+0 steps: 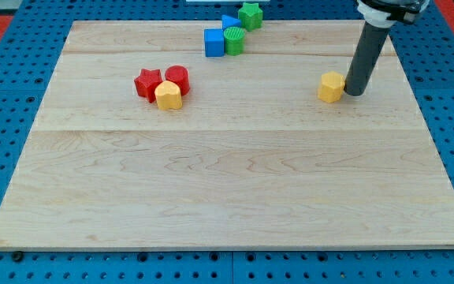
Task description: Push the yellow hexagon close to the red circle
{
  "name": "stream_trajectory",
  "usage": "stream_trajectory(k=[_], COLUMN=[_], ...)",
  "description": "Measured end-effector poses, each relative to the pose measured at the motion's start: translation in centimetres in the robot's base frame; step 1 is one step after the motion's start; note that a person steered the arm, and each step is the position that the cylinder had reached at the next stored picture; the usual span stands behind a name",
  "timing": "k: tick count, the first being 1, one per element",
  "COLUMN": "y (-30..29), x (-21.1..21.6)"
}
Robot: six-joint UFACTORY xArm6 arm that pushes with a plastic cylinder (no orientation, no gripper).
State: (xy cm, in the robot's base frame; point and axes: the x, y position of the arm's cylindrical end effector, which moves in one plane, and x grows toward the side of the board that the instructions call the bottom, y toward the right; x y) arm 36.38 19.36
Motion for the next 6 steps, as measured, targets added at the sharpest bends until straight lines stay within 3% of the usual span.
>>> stream_trajectory(k=[2, 3, 6], y=[-9.0, -8.2, -21.2], x=[-0.3, -1.8, -1.2])
